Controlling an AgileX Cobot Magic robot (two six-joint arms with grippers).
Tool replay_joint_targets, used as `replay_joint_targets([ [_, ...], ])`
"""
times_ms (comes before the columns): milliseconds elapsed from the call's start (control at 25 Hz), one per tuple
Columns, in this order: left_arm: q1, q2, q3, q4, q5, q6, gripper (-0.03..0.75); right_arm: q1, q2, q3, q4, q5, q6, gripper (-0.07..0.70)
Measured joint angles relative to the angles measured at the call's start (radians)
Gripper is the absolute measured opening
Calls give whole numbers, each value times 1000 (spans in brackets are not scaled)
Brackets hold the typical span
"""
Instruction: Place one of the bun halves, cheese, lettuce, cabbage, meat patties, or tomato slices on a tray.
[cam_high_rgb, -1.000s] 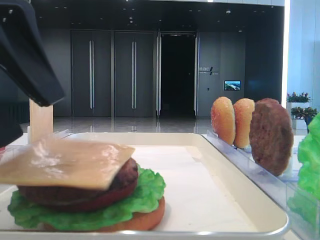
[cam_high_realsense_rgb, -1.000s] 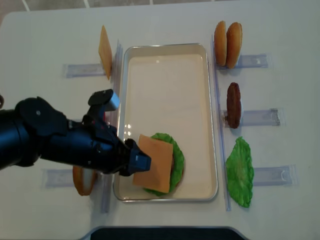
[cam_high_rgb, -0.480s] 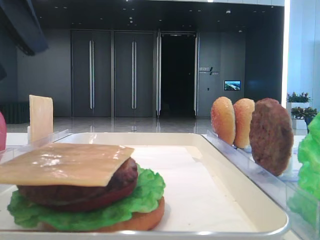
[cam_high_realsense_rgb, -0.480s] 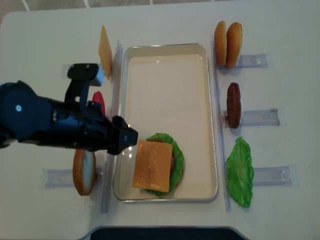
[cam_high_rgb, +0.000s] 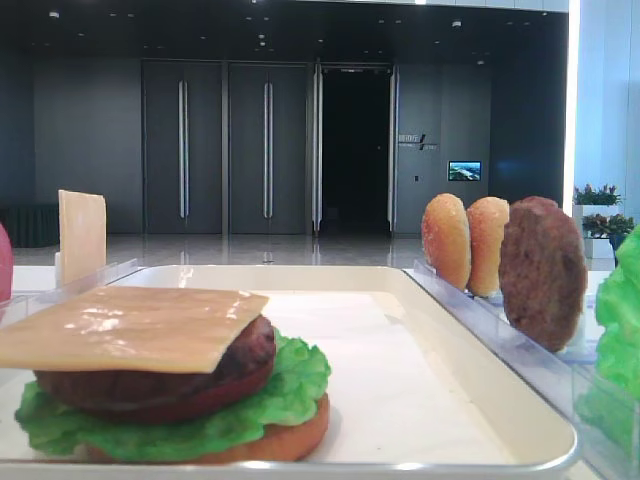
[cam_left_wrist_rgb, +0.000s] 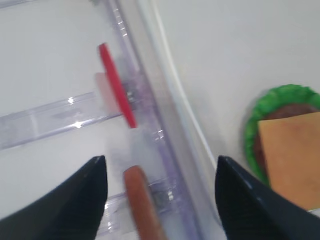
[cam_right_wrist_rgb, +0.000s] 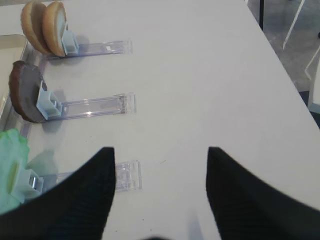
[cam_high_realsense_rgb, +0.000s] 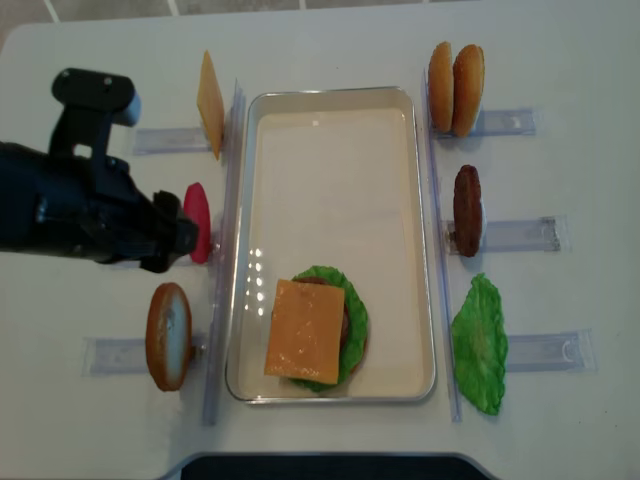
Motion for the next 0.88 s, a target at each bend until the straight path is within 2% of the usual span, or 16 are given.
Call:
replay_joint_targets([
  [200, 127, 0, -51, 154, 176, -44, 513, 0, 0, 0, 0, 0, 0, 415],
  [440, 242, 0, -62, 271, 325, -53, 513, 0, 0, 0, 0, 0, 0, 415],
  [600, 270, -2, -62, 278, 372, -54, 513, 0, 0, 0, 0, 0, 0, 415],
  [720, 270, -28, -51, 269, 374, -54, 513, 0, 0, 0, 0, 0, 0, 415],
  [880, 270, -128, 34, 245, 374, -54, 513, 0, 0, 0, 0, 0, 0, 415],
])
